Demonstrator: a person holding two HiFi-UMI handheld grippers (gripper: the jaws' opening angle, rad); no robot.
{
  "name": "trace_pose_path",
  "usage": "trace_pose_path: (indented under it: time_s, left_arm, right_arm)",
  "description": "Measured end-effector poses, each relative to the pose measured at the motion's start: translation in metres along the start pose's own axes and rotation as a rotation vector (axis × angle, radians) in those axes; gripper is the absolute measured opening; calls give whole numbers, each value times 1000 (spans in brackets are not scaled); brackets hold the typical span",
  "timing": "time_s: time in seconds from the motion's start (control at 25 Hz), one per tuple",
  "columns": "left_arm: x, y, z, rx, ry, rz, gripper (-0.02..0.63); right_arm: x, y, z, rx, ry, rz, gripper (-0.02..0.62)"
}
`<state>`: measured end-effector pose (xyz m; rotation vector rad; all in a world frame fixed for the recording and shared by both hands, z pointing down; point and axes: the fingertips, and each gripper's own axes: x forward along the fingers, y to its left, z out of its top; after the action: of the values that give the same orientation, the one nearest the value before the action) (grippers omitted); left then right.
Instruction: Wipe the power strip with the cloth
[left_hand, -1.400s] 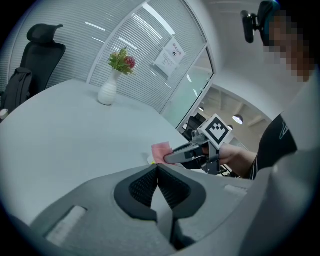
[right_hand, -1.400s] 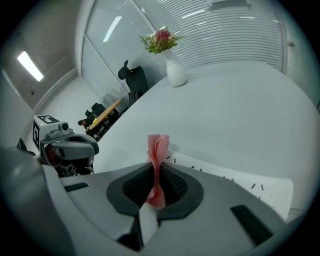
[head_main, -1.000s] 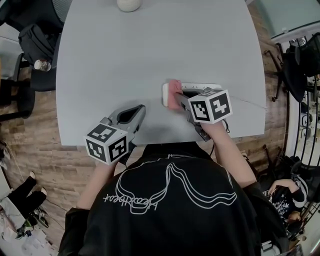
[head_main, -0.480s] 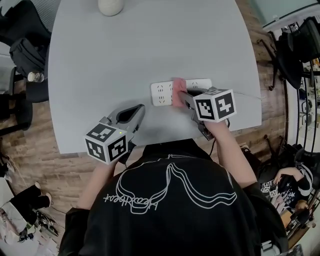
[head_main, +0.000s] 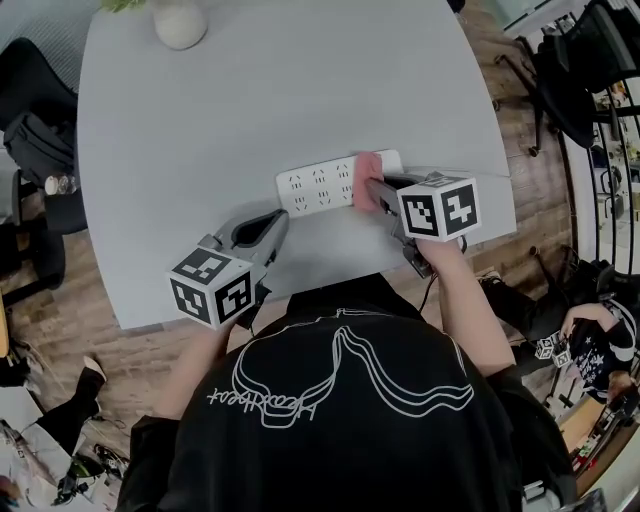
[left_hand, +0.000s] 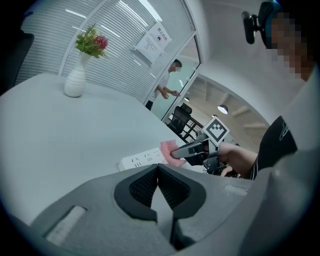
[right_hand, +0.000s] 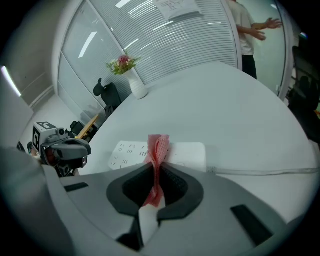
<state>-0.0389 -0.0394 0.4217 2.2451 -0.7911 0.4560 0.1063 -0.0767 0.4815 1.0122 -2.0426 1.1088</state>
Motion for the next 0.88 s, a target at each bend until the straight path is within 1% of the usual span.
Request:
trace_pose_path:
  time_s: [0.32,0.48,0.68,0.76,0.88]
  left_arm:
    - [18,-13,5,30,24,-36,12]
    - [20,-17,7,42,33,-46,12]
    - [19,-17,9,53,41,-45,11]
    - [18,-17,10,57,39,-42,12]
    - [14,-20,11,67,34,-39,12]
  right_arm:
    - [-25,-38,-5,52,-38,-69,37]
    - [-32,-49,-8,85,-55,-87,37]
    - [-40,-61,-12,103,-80,-123,37]
    - [-42,-64,-12,87,-96,-145,37]
    - [-51,-60,-9,7,-155,-170,37]
